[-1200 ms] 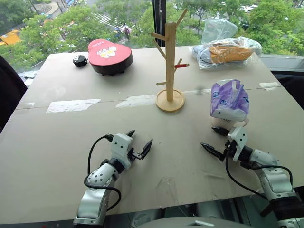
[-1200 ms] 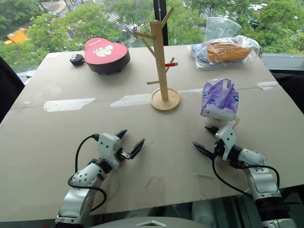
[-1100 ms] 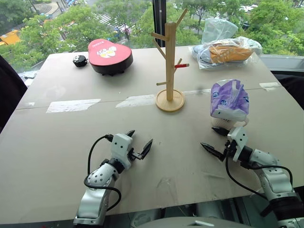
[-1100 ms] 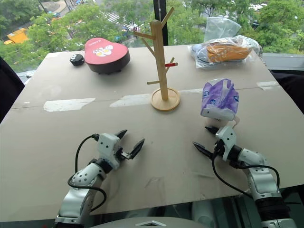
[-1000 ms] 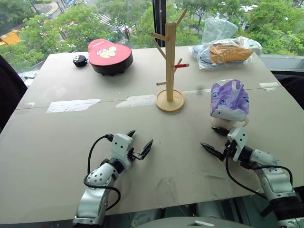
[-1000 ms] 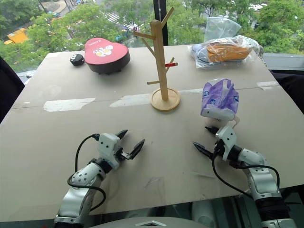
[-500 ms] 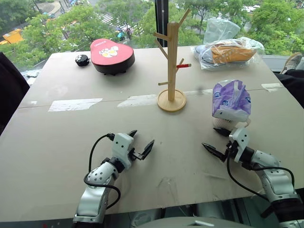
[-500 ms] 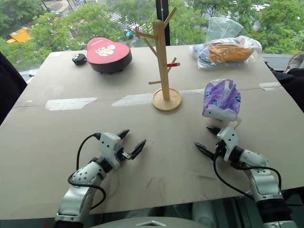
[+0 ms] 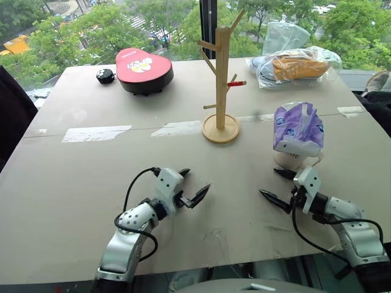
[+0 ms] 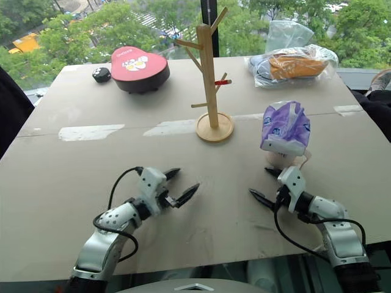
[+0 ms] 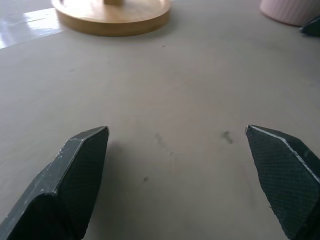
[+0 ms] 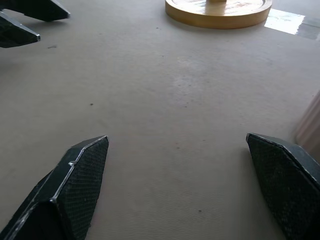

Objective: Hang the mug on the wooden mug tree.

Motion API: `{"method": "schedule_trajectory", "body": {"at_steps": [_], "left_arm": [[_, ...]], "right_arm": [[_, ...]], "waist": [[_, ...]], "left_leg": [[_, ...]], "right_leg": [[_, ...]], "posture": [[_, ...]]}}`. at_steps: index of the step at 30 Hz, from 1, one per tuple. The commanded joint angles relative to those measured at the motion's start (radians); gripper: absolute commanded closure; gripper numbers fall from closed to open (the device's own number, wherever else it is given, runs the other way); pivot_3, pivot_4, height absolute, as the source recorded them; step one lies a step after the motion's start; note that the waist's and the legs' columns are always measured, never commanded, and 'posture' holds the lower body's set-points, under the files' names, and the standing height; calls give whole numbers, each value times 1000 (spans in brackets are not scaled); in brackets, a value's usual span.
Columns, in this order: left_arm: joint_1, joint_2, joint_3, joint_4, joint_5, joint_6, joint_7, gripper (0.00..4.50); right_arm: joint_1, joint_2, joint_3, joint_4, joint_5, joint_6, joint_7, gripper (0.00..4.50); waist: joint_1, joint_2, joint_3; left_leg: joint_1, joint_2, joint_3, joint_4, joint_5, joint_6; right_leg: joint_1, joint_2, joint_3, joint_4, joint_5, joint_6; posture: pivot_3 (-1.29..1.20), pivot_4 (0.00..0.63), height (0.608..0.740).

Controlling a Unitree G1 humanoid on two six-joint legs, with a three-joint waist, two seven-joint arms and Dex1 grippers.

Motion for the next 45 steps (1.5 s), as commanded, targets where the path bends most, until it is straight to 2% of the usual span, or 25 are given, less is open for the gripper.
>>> {"method": "schedule_trajectory", "body": {"at_steps": [1,8,17,22,25,32,40,43,45], "left_arm": [[-75,19,-3,-105,-93,61,-56,0],[-209,47,-22,-91,-165,95,-152,0],[-327,48,17,-57,-248,77,-227,0],[-337,59,17,-68,-260,78,-255,0],[-342,84,7,-91,-254,80,-276,0],[-347,106,7,-119,-247,85,-265,0],[-332,116,2,-138,-241,85,-250,0],[-329,118,1,-140,-238,84,-247,0],[-329,119,1,-141,-235,84,-246,0]], "right_arm": [[20,-34,13,-146,-12,28,-4,52],[43,-52,3,-371,-21,57,-60,52],[-57,9,-85,-505,-142,-82,-245,52],[-82,20,-83,-494,-239,-89,-313,52],[-54,-4,-78,-451,-283,-21,-316,52],[-99,-49,-66,-376,-330,17,-304,52],[-129,-41,-44,-348,-400,52,-336,52],[-136,-47,-36,-343,-432,48,-342,840],[-139,-40,-39,-342,-435,50,-348,1843]], "waist": [[-3,1,2],[-23,0,3],[-22,-3,5],[-22,-3,5],[-22,-3,5],[-24,-3,5],[-22,-3,6],[-23,-3,6],[-23,-3,6]], "left_leg": [[0,0,0,0,0,0],[0,1,0,0,0,0],[0,0,0,0,0,-1],[0,1,0,0,1,-1],[0,1,1,0,1,-1],[0,1,1,0,1,-1],[0,1,1,0,1,-1],[0,1,2,0,1,-1],[0,1,1,0,1,-1]], "right_leg": [[0,0,0,0,0,0],[0,1,0,0,0,0],[-1,4,0,0,0,0],[-2,5,1,0,0,0],[-2,5,1,-1,0,0],[-2,5,2,0,0,0],[-2,5,2,0,0,0],[-2,5,2,0,0,0],[-2,5,2,0,0,0]], "posture": [[0,150,740],[0,150,740],[0,150,740],[0,150,740],[0,150,740],[0,150,740],[0,150,740],[0,150,740],[0,150,740]]}}
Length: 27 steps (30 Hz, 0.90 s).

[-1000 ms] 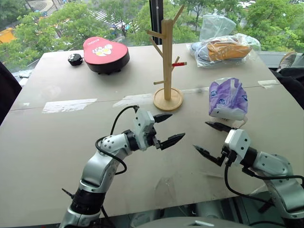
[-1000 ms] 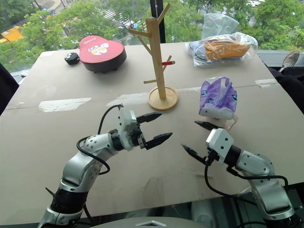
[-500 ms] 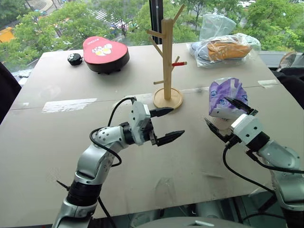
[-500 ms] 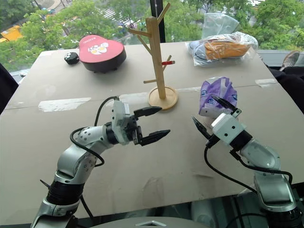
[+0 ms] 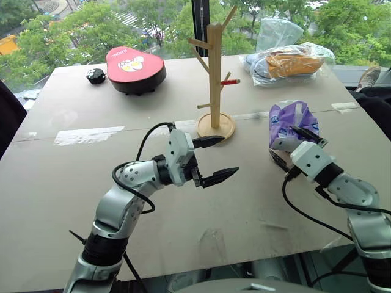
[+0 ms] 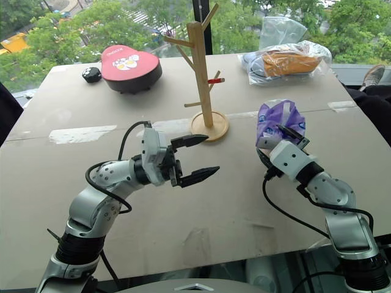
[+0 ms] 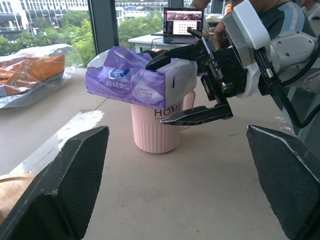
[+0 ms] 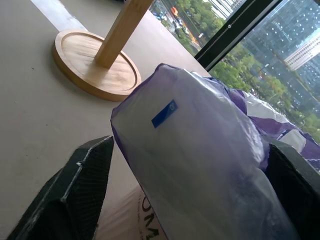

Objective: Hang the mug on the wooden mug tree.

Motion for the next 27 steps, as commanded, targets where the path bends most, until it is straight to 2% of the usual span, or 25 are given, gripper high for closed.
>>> {"method": "schedule_trajectory", "body": {"at_steps": [1,4,6,13,18,22,26,27], "left_arm": [[-1,7,-2,-37,2,-14,4,0],[1,9,-2,-35,3,-16,0,0],[0,10,-1,-33,1,-16,-3,0],[-18,4,-13,-26,-15,-7,-23,0],[-62,-7,-50,-13,-13,-9,-48,0],[-95,-12,-76,-1,7,0,-48,0],[-161,-44,-112,17,24,27,-17,0],[-176,-52,-119,21,30,31,-8,0]], "right_arm": [[-13,4,-3,-16,-12,-2,-19,2298],[-15,8,-3,-16,-16,-3,-26,3742],[-17,13,-8,-19,-14,-11,-33,4481],[-21,33,-82,-59,-14,-29,-99,4481],[0,8,-337,-44,36,90,-157,4481],[45,-39,-453,23,41,176,-147,4481],[111,-105,-490,144,23,192,-117,4481],[123,-117,-493,164,26,188,-112,4081]], "waist": [[0,0,0],[0,0,0],[0,0,0],[0,0,0],[6,0,0],[2,0,0],[0,0,0],[1,0,0]], "left_leg": [[0,0,0,0,0,0],[0,0,0,0,0,0],[0,0,0,0,0,0],[0,0,0,0,0,0],[0,-1,0,0,0,0],[0,-1,0,0,0,0],[0,0,1,0,0,0],[0,0,2,0,0,0]], "right_leg": [[0,0,0,0,0,0],[0,0,0,0,0,0],[0,0,0,0,0,0],[0,0,0,0,0,0],[0,0,0,0,0,0],[0,0,0,0,0,0],[0,0,1,1,0,0],[0,0,2,1,0,0]], "posture": [[0,150,740],[0,150,740],[0,150,740],[0,150,740],[0,150,740],[0,150,740],[0,150,740],[0,150,740]]}}
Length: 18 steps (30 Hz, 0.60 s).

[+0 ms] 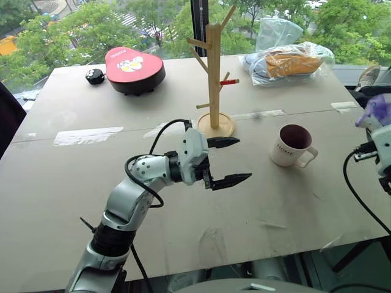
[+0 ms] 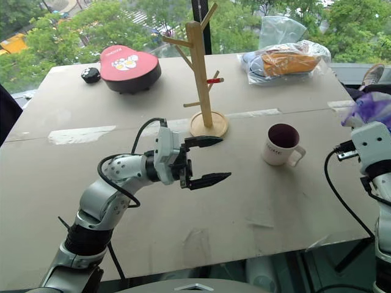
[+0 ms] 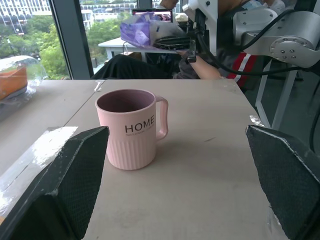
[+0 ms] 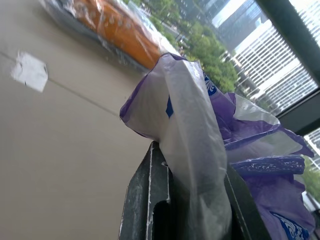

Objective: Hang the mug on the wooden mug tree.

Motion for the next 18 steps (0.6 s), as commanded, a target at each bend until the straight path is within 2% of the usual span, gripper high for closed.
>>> {"method": "schedule_trajectory", "body": {"at_steps": [1,5,8,9,14,18], "left_arm": [[-62,-27,-20,-5,18,20,34,0],[-87,-40,-24,-4,22,26,43,0],[-91,-44,-26,-4,24,32,45,0],[-91,-44,-26,-6,25,32,45,0],[-83,-35,-38,-8,32,43,35,0],[-82,-31,-40,-9,32,48,31,0]], "right_arm": [[26,-46,-46,54,4,-12,17,3610],[34,-49,-61,60,35,-30,14,1856],[32,-20,-69,35,67,-41,2,296],[34,-9,-71,18,84,-28,3,75],[104,97,-1,-228,305,145,89,75],[208,91,90,-348,378,261,146,75]], "waist": [[0,0,0],[-7,0,0],[-3,0,0],[-1,0,0],[1,0,0],[1,0,0]], "left_leg": [[0,0,0,1,0,0],[2,1,3,0,0,0],[1,1,2,0,0,0],[1,1,2,0,0,0],[1,1,1,0,0,0],[0,0,0,0,0,0]], "right_leg": [[0,0,0,0,0,0],[0,0,4,1,0,0],[0,0,3,0,0,0],[0,1,3,0,0,0],[0,0,2,0,0,0],[0,0,1,0,0,0]], "posture": [[0,150,740],[0,150,740],[0,150,740],[0,150,740],[0,150,740],[0,150,740]]}}
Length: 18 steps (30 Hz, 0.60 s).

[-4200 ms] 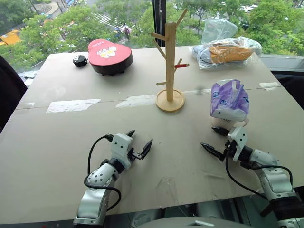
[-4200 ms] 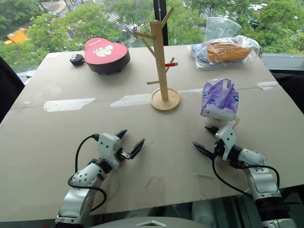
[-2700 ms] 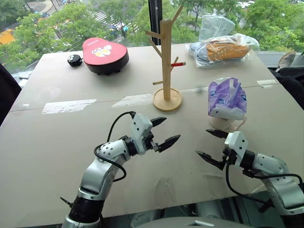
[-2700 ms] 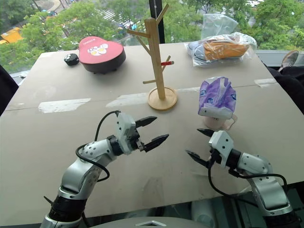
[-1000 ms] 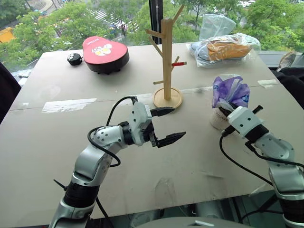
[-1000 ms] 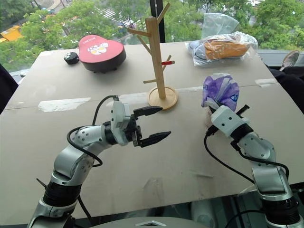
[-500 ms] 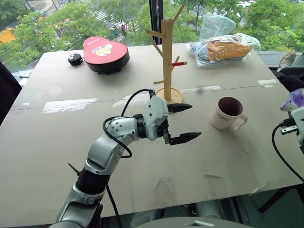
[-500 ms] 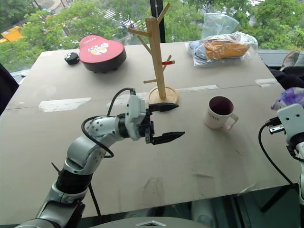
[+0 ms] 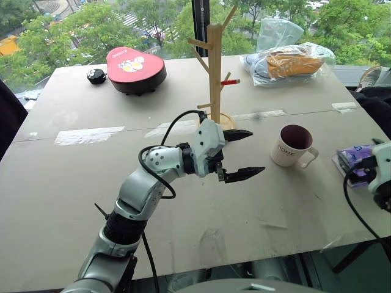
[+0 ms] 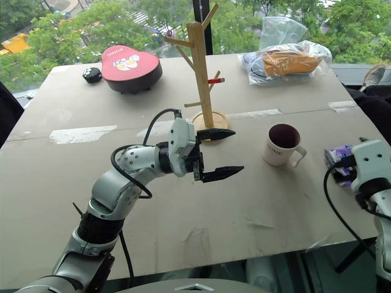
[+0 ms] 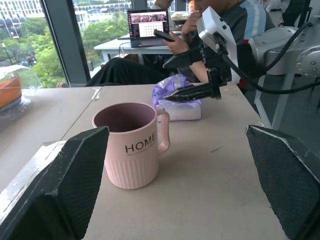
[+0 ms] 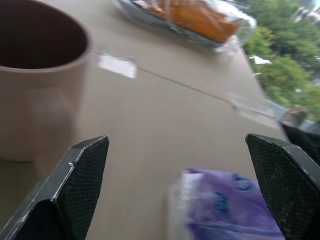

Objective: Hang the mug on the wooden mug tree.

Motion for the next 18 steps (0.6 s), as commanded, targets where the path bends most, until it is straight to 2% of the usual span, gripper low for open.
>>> {"method": "schedule_trajectory", "body": {"at_steps": [1,7,13,15,16,17,18], "left_arm": [[-7,5,0,-20,1,-5,-5,0],[-12,5,-12,-17,6,-8,-13,0],[-9,9,-7,-26,1,-3,-14,0],[-9,13,-4,-27,3,-3,-13,0],[-9,14,-2,-28,2,-4,-12,0],[-8,16,0,-29,0,-4,-11,0],[-8,18,2,-32,-1,-3,-10,0]], "right_arm": [[61,-14,54,-91,50,76,37,75],[-46,71,110,10,41,90,-70,75],[-136,101,118,177,45,45,-70,75],[-154,98,117,233,47,-6,-48,614],[-163,96,117,260,61,-43,-18,965],[-171,96,113,282,82,-65,11,1546],[-178,94,107,302,98,-82,33,1833]], "waist": [[0,0,0],[-4,-1,0],[-1,-1,0],[-1,-1,0],[-1,-1,0],[-1,-1,0],[-3,-1,0]], "left_leg": [[0,0,0,0,0,0],[1,1,1,1,0,-1],[0,0,0,1,1,-1],[0,0,0,0,1,-1],[0,0,0,0,1,-1],[0,0,0,0,1,-1],[0,0,0,0,1,-1]], "right_leg": [[0,0,0,0,0,0],[0,2,0,1,0,0],[0,1,-1,0,0,0],[0,0,-1,0,0,0],[0,0,-1,0,0,0],[0,1,-1,0,0,0],[0,1,-1,0,0,0]], "posture": [[0,150,740],[0,150,740],[0,150,740],[0,150,740],[0,150,740],[0,150,740],[0,150,740]]}}
